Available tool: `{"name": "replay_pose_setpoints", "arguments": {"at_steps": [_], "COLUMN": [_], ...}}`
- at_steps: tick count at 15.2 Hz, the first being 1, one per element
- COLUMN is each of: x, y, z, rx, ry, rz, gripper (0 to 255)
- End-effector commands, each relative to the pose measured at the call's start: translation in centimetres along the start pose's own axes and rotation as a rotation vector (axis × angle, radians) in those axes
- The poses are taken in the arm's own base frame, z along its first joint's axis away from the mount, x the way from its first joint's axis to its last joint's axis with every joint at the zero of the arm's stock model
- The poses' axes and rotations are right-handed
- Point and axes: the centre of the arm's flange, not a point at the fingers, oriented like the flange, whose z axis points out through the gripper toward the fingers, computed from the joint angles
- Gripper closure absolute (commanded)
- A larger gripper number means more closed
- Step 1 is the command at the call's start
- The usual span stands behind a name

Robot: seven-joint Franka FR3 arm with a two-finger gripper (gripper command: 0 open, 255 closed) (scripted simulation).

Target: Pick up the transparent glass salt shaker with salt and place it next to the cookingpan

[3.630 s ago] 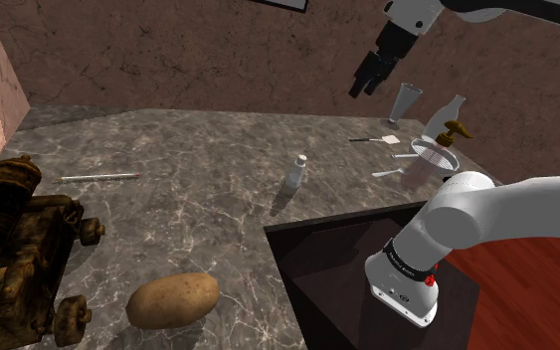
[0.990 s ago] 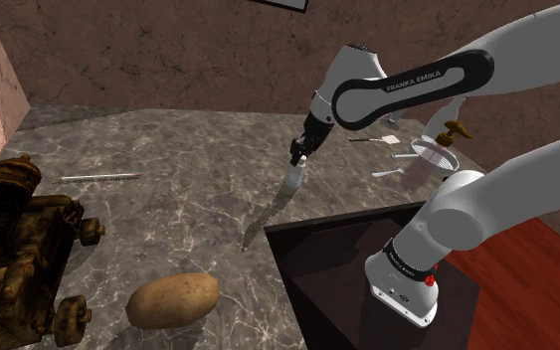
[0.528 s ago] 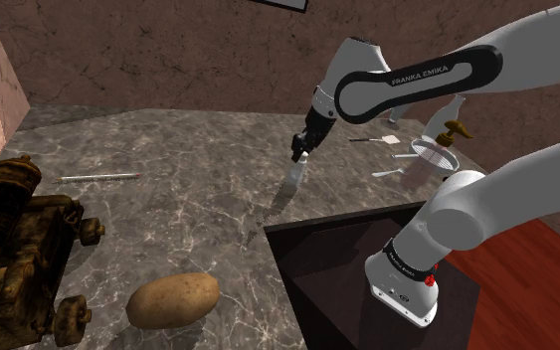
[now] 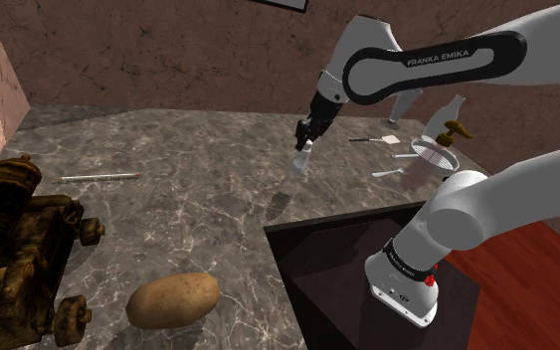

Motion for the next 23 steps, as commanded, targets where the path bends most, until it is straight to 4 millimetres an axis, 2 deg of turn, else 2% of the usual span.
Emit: {"name": "replay_pose_setpoints", "arguments": {"at_steps": [1, 22, 23], "x": [0.0, 1.2, 1.2], "y": [-0.1, -0.8, -0.8], "z": [-1.1, -12.1, -12.2], "rx": [0.0, 0.0, 0.0], "ry": [0.0, 0.0, 0.0], "rz": [0.0, 0.0, 0.0], "gripper": [255, 255, 255]}}
